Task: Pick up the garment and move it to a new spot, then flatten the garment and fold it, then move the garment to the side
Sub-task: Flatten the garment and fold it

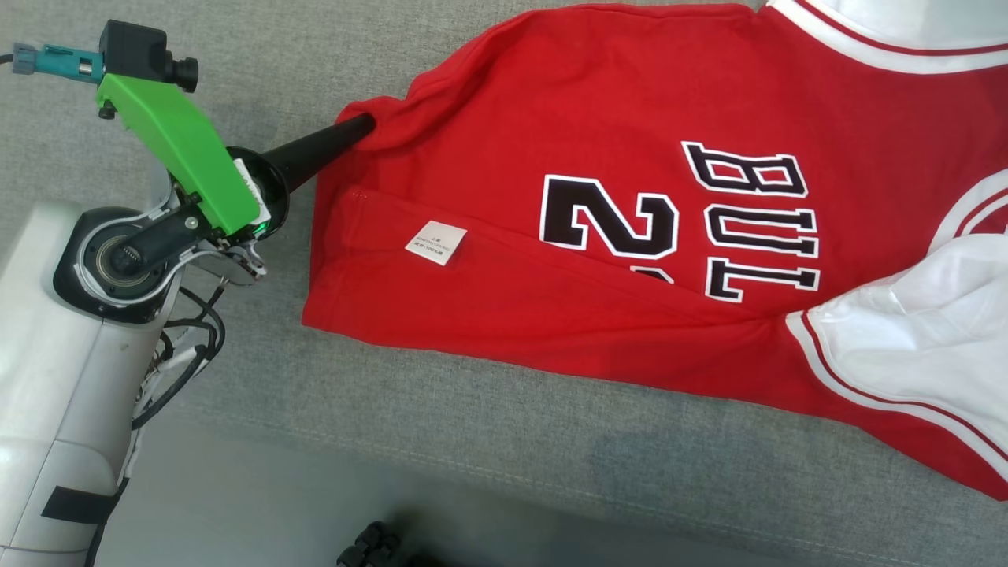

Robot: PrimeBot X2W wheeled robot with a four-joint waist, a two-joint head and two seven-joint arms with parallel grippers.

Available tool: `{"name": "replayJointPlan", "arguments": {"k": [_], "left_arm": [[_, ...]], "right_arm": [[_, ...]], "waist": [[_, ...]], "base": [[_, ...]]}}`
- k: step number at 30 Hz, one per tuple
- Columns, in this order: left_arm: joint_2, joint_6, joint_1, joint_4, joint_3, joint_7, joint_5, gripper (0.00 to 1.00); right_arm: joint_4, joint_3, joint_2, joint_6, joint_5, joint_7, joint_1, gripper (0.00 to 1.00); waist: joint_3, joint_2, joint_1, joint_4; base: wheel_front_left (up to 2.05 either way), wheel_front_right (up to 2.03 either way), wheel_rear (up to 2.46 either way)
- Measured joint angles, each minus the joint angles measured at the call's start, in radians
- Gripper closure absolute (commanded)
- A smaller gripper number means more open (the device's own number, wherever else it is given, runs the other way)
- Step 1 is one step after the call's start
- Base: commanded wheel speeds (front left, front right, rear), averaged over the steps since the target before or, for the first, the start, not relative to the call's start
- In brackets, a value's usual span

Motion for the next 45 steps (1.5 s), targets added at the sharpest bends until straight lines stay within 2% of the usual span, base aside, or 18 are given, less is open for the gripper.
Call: {"name": "replayJointPlan", "arguments": {"k": [8,45], "left_arm": [[0.002,-0.009,0.010,-0.027,0.003,-0.007,-0.001,1.00],[-0.030,-0.026,0.031,-0.100,-0.013,-0.013,-0.008,1.00]], "right_arm": [[0.022,-0.009,-0.025,-0.007,-0.008,-0.007,-0.001,0.00],[0.056,-0.003,-0.024,-0.007,-0.031,-0.020,-0.034,0.00]], "waist": [[0.023,0.0000,0.0000,-0.004],[0.065,0.0000,0.0000,0.041]], "base": [[0.00,0.00,0.00],[0.00,0.00,0.00]]}}
